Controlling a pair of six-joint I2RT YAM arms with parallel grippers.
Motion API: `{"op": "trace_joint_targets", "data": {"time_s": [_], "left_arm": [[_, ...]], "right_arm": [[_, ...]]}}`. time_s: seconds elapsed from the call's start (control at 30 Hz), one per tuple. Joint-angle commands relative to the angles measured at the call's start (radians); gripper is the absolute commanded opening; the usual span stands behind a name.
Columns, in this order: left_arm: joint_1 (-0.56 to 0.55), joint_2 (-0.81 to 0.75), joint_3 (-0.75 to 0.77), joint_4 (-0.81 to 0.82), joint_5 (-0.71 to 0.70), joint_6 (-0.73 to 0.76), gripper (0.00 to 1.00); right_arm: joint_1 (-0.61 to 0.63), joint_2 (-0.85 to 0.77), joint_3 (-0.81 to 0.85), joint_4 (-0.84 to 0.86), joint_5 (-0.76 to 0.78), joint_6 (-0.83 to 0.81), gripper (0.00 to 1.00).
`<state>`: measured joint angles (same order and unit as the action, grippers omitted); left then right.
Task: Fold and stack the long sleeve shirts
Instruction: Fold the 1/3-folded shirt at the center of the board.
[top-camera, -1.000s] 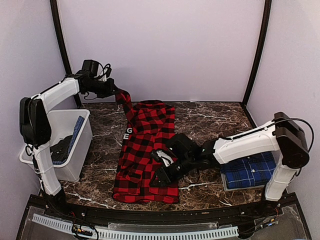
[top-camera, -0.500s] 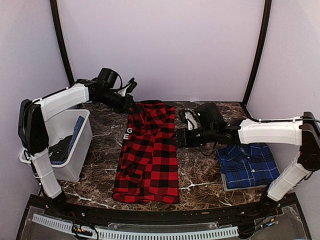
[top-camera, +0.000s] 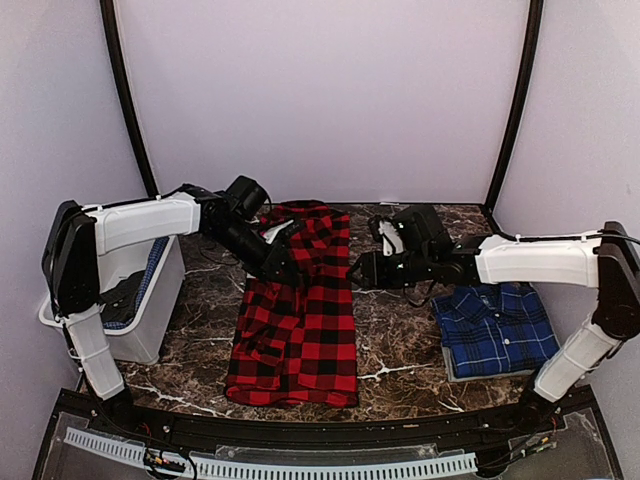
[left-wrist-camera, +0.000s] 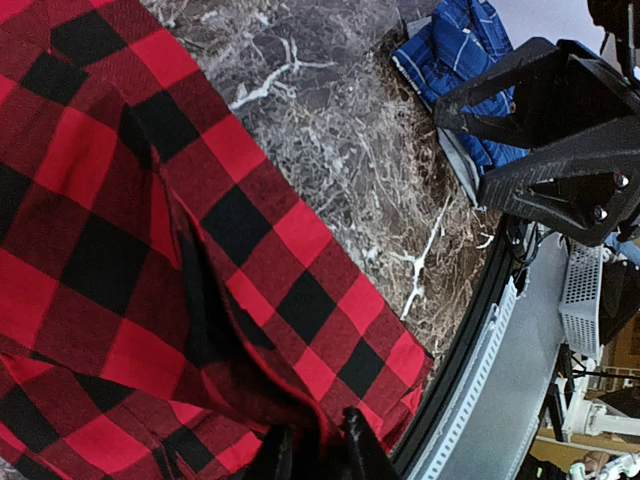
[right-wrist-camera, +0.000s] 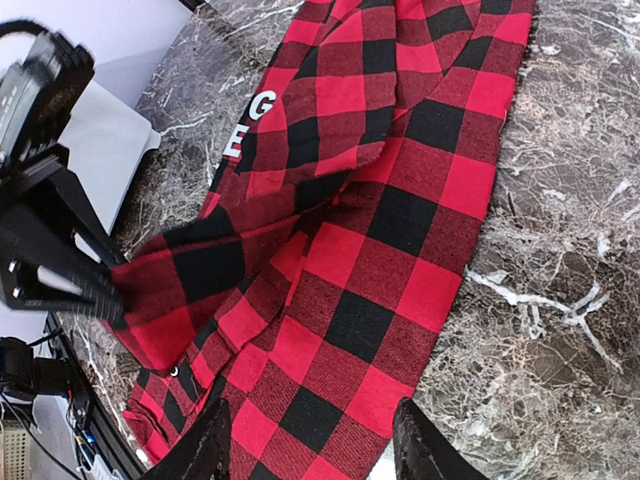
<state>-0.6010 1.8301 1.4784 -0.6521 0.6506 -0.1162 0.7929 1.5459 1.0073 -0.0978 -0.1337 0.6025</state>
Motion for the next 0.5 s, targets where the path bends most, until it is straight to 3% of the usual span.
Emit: {"op": "trace_joint_targets", "data": {"time_s": [0.0, 0.2, 0.47], "left_arm": [[-0.022, -0.053, -0.040, -0.027, 0.026, 0.009, 0.26], [-0.030, -0.094, -0.085, 0.052, 0.032, -0.048, 0.45], [-0.024, -0.100, -0.123, 0.118, -0.129, -0.154, 0.45]], "right_arm": [[-0.004, 0.029, -0.018, 0.036, 0.000, -0.005, 0.52], [-0.005, 0.055, -0.018, 0.037, -0.019, -0.015, 0.52], [0.030, 0.114, -0.011, 0.041, -0.101, -0.034, 0.52]]}}
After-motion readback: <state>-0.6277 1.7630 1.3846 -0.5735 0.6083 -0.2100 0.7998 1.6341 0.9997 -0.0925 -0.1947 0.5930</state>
